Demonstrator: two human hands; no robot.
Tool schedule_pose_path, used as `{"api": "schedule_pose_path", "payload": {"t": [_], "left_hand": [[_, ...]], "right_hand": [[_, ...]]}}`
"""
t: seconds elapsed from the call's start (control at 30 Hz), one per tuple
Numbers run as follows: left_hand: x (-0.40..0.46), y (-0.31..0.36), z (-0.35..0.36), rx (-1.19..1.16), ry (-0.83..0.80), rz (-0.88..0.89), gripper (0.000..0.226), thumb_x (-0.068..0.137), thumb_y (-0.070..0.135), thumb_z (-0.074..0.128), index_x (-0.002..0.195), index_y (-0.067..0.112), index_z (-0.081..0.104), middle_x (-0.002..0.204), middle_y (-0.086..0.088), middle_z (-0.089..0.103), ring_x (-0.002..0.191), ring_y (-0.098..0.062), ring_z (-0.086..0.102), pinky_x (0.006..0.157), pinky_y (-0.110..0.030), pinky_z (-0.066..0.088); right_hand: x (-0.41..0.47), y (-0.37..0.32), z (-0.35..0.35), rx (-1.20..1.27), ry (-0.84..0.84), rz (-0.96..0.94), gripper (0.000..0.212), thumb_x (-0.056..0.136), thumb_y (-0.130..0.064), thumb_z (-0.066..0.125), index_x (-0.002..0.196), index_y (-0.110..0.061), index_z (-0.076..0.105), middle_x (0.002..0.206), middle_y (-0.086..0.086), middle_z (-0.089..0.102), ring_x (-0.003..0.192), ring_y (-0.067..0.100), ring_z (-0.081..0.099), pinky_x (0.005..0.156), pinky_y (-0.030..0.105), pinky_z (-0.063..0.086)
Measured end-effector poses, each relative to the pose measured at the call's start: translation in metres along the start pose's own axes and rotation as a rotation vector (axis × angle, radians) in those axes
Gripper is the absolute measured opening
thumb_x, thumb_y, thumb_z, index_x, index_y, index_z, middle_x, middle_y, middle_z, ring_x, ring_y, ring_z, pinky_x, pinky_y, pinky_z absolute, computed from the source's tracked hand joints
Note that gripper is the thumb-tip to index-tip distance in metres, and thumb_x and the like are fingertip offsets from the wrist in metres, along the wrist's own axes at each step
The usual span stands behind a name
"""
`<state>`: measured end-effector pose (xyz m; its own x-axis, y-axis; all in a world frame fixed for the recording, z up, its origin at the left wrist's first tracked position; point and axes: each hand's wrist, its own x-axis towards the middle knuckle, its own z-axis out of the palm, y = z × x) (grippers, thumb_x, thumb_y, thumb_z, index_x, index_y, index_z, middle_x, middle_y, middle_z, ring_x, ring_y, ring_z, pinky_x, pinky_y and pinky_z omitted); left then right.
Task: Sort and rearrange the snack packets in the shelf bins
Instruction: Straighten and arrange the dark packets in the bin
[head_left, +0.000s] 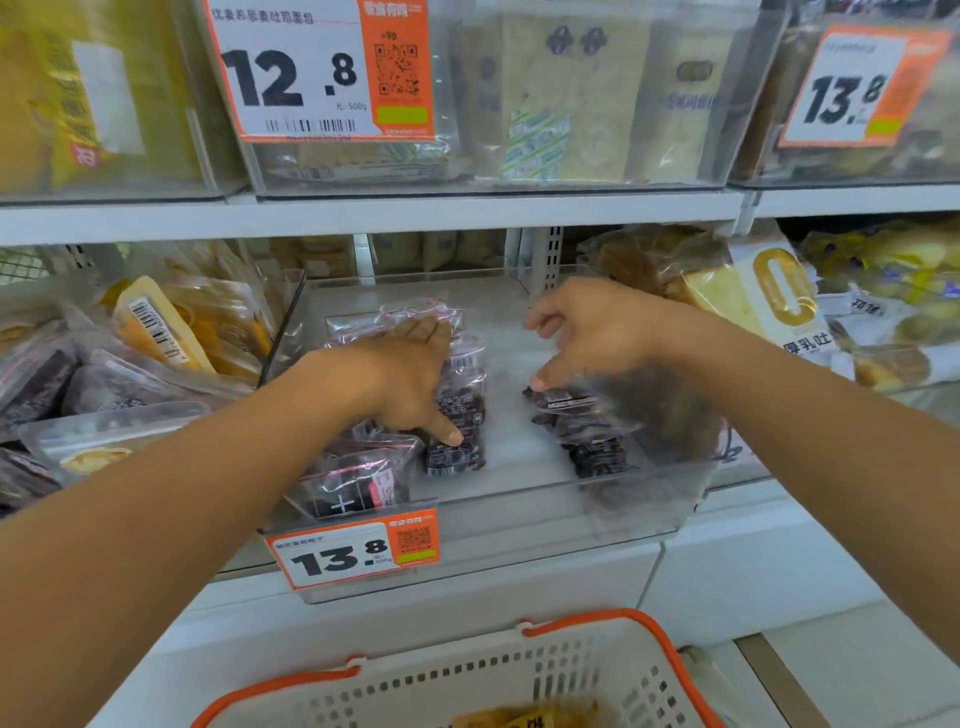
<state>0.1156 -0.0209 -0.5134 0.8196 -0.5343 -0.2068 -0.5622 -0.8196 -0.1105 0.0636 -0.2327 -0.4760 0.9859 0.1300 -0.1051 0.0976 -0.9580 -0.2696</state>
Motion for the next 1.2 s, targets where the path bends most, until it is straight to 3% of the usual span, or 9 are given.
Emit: {"api": "schedule_pose_path", "payload": {"t": [0.07,0.13,0.33,0.43,0.57,0.83,1.0,1.1,1.2], "left_hand": [[0.001,-0.003,0.002,-0.041,0.019,0.017,0.13,0.075,0.071,0.067,0.155,0.015,-0.019,0.163,-0.003,-0.023,0.152,-0.022,-0.014,0.125,-0.044,0.007],[0.002,-0.004,0.003,-0.088,0.05,0.045,0.129,0.074,0.072,0.066,0.156,0.019,-0.018,0.163,-0.002,-0.024,0.152,-0.021,-0.015,0.125,-0.044,0.006],[-0.003,-0.001,0.001,-0.078,0.132,0.09,0.12,0.078,0.069,0.065,0.157,0.025,-0.014,0.164,0.001,-0.02,0.152,-0.02,-0.014,0.124,-0.047,0.003],[-0.005,-0.004,-0.001,-0.062,0.187,0.137,0.107,0.082,0.064,0.065,0.158,0.03,-0.003,0.166,0.003,-0.009,0.153,-0.018,-0.007,0.124,-0.049,0.003],[-0.005,0.0,0.004,-0.066,0.171,0.134,0.099,0.088,0.058,0.062,0.159,0.025,0.002,0.167,0.002,0.001,0.153,-0.019,0.006,0.124,-0.043,0.011],[-0.004,-0.002,0.006,-0.088,0.103,0.136,0.105,0.085,0.07,0.051,0.158,0.024,-0.01,0.166,0.001,-0.012,0.153,-0.019,-0.006,0.124,-0.046,0.007],[-0.012,0.004,-0.006,-0.223,0.212,0.254,0.104,0.08,0.059,0.07,0.158,0.024,0.011,0.167,0.0,0.004,0.153,-0.019,0.004,0.124,-0.039,0.008],[-0.014,0.003,-0.007,-0.194,0.386,0.32,0.063,0.079,0.038,0.081,0.134,0.028,0.052,0.14,0.001,0.047,0.133,-0.024,0.042,0.109,-0.035,0.035],[-0.012,0.0,0.0,-0.266,0.488,0.284,0.033,0.074,0.029,0.086,0.097,0.028,0.062,0.104,0.007,0.053,0.1,-0.018,0.053,0.086,-0.035,0.045]], "right_hand": [[-0.004,0.007,-0.001,-0.226,-0.052,0.009,0.093,0.075,-0.053,0.082,0.151,-0.018,0.041,0.152,0.004,0.044,0.135,0.025,0.046,0.112,0.039,0.04],[-0.004,0.011,0.012,-0.328,-0.279,0.075,0.098,0.076,-0.062,0.076,0.155,-0.024,0.032,0.161,-0.002,0.031,0.145,0.024,0.034,0.117,0.042,0.033],[0.011,0.019,0.036,-0.199,-0.428,0.075,0.113,0.066,-0.074,0.075,0.157,-0.041,0.018,0.166,-0.012,0.016,0.151,0.025,0.024,0.118,0.05,0.031],[0.013,0.022,0.048,-0.279,-0.347,0.012,0.099,0.073,-0.05,0.081,0.155,-0.037,0.028,0.158,-0.004,0.035,0.139,0.024,0.041,0.112,0.042,0.041],[0.012,0.024,0.035,-0.246,-0.117,-0.097,0.053,0.09,-0.01,0.06,0.139,-0.031,0.058,0.13,0.0,0.063,0.11,0.021,0.059,0.094,0.034,0.051],[-0.026,0.013,-0.036,-0.104,-0.186,-0.173,0.038,0.091,-0.01,0.071,0.122,-0.032,0.069,0.106,-0.01,0.072,0.092,0.024,0.069,0.076,0.04,0.061],[-0.045,0.007,-0.056,0.176,-0.373,-0.247,0.037,0.092,-0.003,0.068,0.123,-0.023,0.068,0.109,0.0,0.076,0.102,0.024,0.072,0.088,0.052,0.058],[-0.04,0.008,-0.048,0.254,-0.485,-0.258,0.04,0.093,0.0,0.065,0.128,-0.018,0.064,0.113,0.007,0.075,0.106,0.029,0.071,0.09,0.052,0.056],[-0.028,0.007,-0.031,0.324,-0.475,-0.267,0.042,0.092,0.0,0.064,0.131,-0.017,0.061,0.117,0.009,0.073,0.109,0.031,0.07,0.092,0.056,0.056]]}}
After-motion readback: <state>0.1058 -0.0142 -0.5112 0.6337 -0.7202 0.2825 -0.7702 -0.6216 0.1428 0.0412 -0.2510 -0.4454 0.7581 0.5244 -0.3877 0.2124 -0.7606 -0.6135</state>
